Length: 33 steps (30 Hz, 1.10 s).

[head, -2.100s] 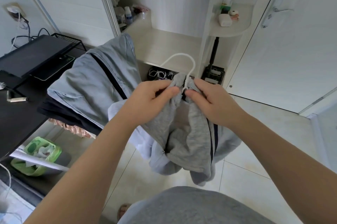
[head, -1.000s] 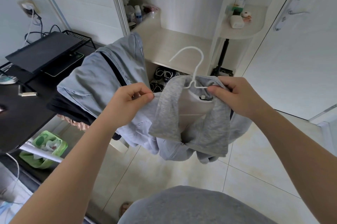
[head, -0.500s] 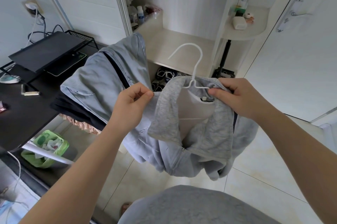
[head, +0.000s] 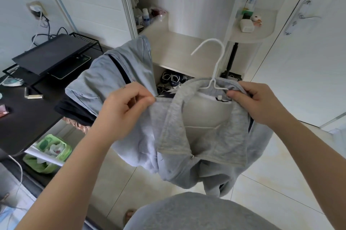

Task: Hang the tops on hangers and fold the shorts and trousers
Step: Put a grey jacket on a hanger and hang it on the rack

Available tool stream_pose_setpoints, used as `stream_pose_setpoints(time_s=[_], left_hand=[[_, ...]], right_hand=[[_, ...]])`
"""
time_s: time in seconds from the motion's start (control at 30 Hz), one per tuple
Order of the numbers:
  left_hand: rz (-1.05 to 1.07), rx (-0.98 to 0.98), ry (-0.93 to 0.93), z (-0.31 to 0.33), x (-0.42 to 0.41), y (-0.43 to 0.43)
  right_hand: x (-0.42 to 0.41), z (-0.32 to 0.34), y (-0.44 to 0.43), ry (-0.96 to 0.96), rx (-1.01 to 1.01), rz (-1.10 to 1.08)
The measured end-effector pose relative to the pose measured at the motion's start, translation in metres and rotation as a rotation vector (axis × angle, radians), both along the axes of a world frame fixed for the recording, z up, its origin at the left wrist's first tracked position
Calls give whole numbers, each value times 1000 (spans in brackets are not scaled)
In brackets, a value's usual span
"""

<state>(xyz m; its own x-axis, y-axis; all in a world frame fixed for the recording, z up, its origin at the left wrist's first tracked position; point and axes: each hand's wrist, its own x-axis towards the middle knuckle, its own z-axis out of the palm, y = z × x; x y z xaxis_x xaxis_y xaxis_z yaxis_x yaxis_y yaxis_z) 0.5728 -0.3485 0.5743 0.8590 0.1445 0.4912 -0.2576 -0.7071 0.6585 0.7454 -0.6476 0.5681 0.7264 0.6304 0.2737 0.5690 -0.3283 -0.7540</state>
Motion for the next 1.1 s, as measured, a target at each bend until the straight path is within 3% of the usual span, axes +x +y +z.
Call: stream_pose_setpoints(time_s=[0.07,0.2,0.33,0.47,0.7,0.9,1.1], left_hand=[[-30,9,64,-4,-1,7],[158,91,138,-21,-6,15],[213,-89,302,-43,-4,16],[333,13,255,-55,-4,19],[287,41,48,-49,-10,35],[251,-4,216,-44,-15,41],[111,191,259,-36,-4,0]], right_hand=[[-5,2,0,33,110,-16],[-7,7,2,118,183,-7],[-5,11,2,156,208,21],[3,12,-2,156,166,10],[12,11,-8,227,11,69],[4,7,3,231,116,77],[-1,-6,19,246,65,106]])
